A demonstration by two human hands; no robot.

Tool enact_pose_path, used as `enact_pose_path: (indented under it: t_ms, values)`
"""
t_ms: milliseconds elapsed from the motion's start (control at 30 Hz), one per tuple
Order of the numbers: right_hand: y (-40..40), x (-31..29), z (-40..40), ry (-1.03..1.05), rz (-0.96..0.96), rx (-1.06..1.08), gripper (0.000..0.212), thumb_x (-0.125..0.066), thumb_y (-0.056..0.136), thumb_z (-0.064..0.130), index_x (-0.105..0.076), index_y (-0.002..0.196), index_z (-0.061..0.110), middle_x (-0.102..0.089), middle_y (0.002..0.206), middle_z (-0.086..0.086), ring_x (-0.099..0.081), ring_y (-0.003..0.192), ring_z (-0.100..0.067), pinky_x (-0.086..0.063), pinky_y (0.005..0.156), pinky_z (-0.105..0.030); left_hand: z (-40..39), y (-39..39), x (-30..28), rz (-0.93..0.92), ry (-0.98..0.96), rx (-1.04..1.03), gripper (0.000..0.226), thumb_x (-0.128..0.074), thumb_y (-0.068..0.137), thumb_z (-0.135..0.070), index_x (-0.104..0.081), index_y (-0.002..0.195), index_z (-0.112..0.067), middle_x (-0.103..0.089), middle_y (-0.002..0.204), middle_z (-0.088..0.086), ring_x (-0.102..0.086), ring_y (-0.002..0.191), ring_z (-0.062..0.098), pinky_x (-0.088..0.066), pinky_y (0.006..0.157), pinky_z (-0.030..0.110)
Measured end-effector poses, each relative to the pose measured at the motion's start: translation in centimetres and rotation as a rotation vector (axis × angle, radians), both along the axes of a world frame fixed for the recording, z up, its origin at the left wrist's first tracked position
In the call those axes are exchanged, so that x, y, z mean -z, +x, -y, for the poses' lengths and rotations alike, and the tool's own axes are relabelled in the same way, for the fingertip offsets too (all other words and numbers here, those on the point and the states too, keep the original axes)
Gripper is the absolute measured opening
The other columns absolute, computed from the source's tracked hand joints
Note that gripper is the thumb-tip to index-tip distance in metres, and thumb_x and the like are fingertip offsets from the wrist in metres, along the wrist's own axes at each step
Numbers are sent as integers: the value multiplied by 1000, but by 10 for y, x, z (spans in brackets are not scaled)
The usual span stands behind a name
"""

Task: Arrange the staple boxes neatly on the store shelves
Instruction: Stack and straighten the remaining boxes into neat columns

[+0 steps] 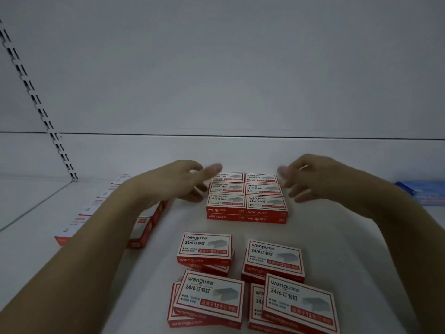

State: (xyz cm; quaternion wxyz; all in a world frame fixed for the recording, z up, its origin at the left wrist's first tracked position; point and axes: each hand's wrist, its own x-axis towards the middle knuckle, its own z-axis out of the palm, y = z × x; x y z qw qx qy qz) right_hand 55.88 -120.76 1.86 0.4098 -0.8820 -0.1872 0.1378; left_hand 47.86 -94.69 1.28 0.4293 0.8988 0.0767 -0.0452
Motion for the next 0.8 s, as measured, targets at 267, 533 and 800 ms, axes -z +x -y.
enact_pose_path:
  t_ms: [267, 533, 800]
  values:
    - [0, 11, -12, 11, -134, 54, 27, -53, 97, 33, -59, 103, 7, -71, 92, -10, -72, 78, -22, -59, 68, -31, 9, 6, 3, 1, -66, -87, 57, -43, 89, -63, -65, 109, -14, -72, 102, 2, -72, 86, 16, -56, 88, 32]
    - [-20, -5, 2, 107, 273, 87, 9, -55, 94, 20, -62, 91, 14, -70, 83, -5, -62, 61, -19, -50, 55, -32, 14, -16, -11, 518, 152, -11, 9, -59, 92, -26, -68, 94, -24, -69, 91, -11, -63, 82, 7, -44, 66, 20]
    - [-66, -6, 29, -169, 9, -354, 21, -64, 89, 20, -63, 108, 30, -68, 102, 10, -71, 81, -14, -59, 68, -27, -9, -90, 11, 227, 48, 231, 24, -77, 79, -22, -66, 99, -30, -69, 105, -16, -65, 97, 0, -54, 82, 27]
